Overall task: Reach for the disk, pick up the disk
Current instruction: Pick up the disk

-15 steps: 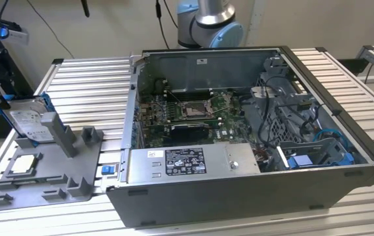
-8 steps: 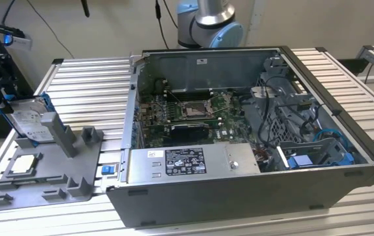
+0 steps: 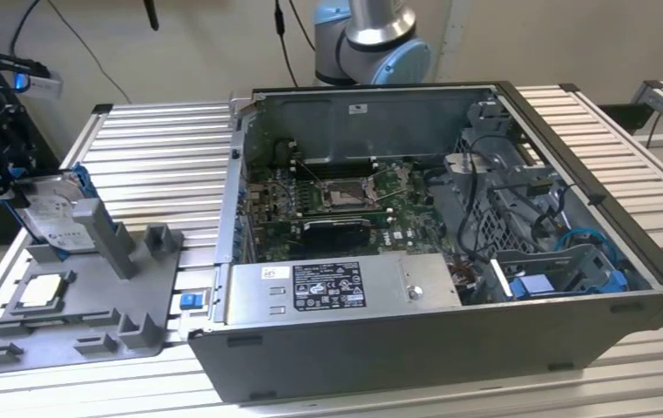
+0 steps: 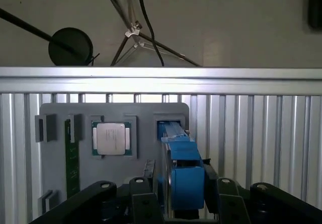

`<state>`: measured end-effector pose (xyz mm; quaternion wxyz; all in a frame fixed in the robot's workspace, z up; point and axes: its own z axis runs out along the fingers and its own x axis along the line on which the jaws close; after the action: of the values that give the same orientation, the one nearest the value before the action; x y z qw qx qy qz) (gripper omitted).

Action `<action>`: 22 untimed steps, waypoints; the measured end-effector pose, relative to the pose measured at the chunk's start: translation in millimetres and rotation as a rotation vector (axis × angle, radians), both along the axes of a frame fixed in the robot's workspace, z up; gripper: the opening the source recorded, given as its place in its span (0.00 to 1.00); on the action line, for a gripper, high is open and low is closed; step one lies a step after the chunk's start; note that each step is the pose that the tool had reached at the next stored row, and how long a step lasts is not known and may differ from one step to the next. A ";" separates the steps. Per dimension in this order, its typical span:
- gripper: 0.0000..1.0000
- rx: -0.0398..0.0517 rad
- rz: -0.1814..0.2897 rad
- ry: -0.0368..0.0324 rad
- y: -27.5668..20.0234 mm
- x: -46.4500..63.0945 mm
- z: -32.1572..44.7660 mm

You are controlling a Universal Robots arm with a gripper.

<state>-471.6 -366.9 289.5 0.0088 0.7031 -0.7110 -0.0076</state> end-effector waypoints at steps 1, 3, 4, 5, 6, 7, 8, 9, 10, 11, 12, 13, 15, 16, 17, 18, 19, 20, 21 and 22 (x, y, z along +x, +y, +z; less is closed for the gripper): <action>1.00 0.0000 0.000 0.0000 0.0 0.0 -1.8; 1.00 0.0000 0.000 0.0000 0.0 0.0 -5.5; 1.00 0.0000 0.000 0.0000 0.0 0.0 -7.3; 1.00 0.0000 0.000 -0.0001 0.0 0.0 -9.1; 1.00 0.0000 0.000 -0.0001 0.0 0.0 -10.9; 1.00 0.0001 0.000 -0.0001 0.0 0.0 -12.7; 1.00 0.0000 0.000 0.0000 0.0 0.0 -14.5; 1.00 0.0000 0.000 0.0000 0.0 0.0 -16.4; 1.00 0.0001 0.000 -0.0001 0.0 0.0 -18.1; 1.00 0.0001 0.000 0.0000 0.0 0.0 -20.0; 1.00 0.0003 0.000 -0.0001 0.0 0.0 -21.9; 1.00 0.0006 0.000 -0.0001 0.0 0.0 -23.6; 1.00 0.0019 0.000 -0.0002 0.1 0.0 -27.3; 1.00 0.0042 0.000 0.0001 0.0 -0.1 -28.4; 1.00 0.0076 0.000 0.0006 0.0 -0.1 -29.1; 1.00 0.0111 0.000 0.0010 0.0 -0.2 -29.9; 1.00 0.0140 0.000 0.0013 0.0 -0.2 -30.4; 1.00 0.0151 0.000 0.0010 0.0 -0.1 -30.6; 1.00 0.0155 0.000 0.0005 0.0 0.0 -30.9; 0.00 0.0158 0.000 0.0001 0.0 0.0 -31.1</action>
<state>-471.7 -366.9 258.3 0.0033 0.7031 -0.7109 -0.0133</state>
